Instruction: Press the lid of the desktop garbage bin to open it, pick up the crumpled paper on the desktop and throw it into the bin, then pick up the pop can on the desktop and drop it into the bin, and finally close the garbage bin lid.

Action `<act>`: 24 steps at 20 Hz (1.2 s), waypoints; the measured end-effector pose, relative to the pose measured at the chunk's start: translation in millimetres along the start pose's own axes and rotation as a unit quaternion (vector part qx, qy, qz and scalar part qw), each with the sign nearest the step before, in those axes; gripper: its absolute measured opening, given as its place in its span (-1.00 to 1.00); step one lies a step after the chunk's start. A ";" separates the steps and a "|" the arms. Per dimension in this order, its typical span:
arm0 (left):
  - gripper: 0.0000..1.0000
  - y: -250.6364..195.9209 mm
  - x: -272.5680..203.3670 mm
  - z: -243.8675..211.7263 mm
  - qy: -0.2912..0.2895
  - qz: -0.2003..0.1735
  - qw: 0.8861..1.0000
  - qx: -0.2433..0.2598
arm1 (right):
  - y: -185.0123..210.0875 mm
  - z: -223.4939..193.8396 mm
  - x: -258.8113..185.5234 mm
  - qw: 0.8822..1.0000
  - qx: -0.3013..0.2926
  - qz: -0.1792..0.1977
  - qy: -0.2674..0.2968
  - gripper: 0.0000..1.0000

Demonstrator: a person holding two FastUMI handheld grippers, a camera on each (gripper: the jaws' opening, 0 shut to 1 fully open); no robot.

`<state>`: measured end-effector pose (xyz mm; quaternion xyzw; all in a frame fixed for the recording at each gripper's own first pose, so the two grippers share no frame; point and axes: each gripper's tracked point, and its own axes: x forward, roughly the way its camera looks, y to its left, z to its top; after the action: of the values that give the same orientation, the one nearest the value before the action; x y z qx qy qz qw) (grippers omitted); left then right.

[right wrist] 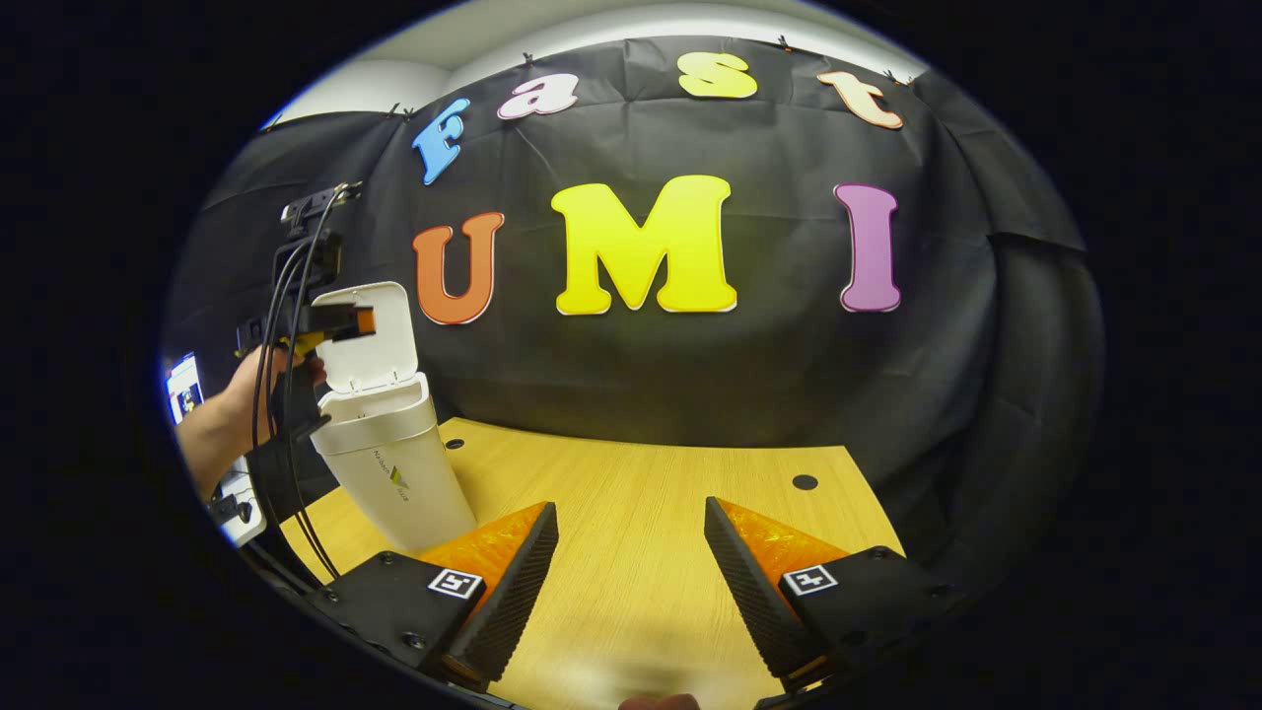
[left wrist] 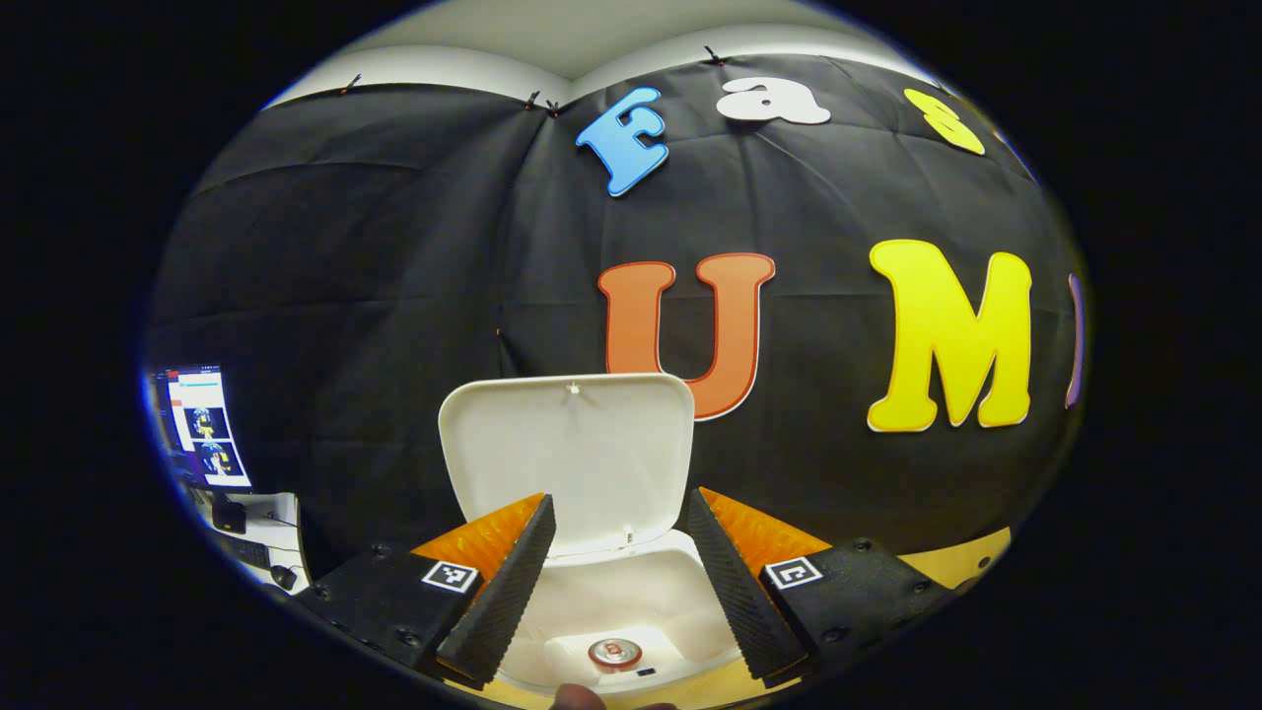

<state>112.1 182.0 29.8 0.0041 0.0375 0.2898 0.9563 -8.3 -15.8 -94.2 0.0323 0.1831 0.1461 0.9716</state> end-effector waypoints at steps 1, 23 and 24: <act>0.80 -1.8 0.8 13.1 -0.010 0.005 1.000 -0.007 | -0.9 1.7 -2.0 1.000 0.000 0.002 -0.003 0.89; 0.80 39.8 124.2 65.6 0.045 0.111 0.993 0.007 | -6.4 37.0 19.5 0.999 0.032 -0.005 0.003 0.89; 0.80 39.6 123.2 61.6 0.052 0.113 0.992 0.002 | -4.5 37.5 20.2 1.000 0.029 -0.002 0.003 0.89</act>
<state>196.9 284.1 83.8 -0.0054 0.0870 0.3953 0.9144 24.6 -14.4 -66.8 0.0596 0.1900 0.1391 0.9701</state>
